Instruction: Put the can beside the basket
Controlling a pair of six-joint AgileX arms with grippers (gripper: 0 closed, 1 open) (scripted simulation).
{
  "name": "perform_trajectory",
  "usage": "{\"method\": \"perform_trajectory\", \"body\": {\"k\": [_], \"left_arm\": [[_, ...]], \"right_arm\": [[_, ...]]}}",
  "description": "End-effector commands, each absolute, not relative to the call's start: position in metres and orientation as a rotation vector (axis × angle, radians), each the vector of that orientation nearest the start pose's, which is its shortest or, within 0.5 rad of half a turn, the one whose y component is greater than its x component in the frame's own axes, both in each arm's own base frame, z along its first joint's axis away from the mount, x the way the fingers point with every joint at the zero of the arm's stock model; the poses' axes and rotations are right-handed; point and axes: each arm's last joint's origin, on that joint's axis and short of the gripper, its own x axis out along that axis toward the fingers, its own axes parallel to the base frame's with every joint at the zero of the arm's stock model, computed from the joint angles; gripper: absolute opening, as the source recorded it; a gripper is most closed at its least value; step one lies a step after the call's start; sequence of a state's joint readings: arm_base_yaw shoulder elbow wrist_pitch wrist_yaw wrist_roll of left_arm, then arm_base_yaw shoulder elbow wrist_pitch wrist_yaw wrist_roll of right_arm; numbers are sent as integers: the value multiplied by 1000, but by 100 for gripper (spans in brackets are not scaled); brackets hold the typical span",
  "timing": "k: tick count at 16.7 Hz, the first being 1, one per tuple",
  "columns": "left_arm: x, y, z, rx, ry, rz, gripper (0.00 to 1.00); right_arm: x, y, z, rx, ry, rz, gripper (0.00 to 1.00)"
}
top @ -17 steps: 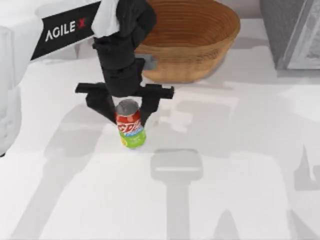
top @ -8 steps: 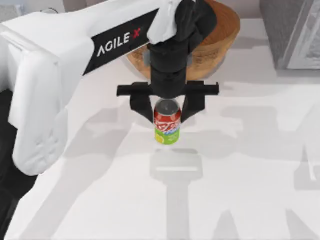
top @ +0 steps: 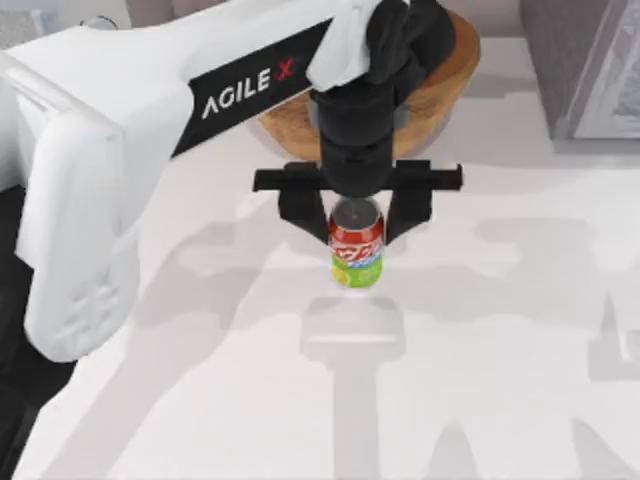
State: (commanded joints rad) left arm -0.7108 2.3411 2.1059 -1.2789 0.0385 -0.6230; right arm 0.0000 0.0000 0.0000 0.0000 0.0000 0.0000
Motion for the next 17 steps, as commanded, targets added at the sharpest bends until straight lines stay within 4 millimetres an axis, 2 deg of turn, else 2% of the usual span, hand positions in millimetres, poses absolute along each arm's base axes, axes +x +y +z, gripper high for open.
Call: {"method": "perform_trajectory", "body": {"k": [2, 4, 10, 14, 17], "left_arm": [[347, -317, 200, 19, 1517, -200, 0], [346, -321, 198, 22, 1507, -219, 0], [367, -290, 172, 16, 1571, -19, 0], [367, -289, 172, 16, 1572, -16, 0], [367, -289, 172, 16, 1572, -16, 23]], "right_arm": [[106, -1, 160, 0, 0, 0, 100], [106, -1, 160, 0, 0, 0, 100], [106, -1, 160, 0, 0, 0, 100], [106, -1, 160, 0, 0, 0, 100], [106, -1, 160, 0, 0, 0, 100]]}}
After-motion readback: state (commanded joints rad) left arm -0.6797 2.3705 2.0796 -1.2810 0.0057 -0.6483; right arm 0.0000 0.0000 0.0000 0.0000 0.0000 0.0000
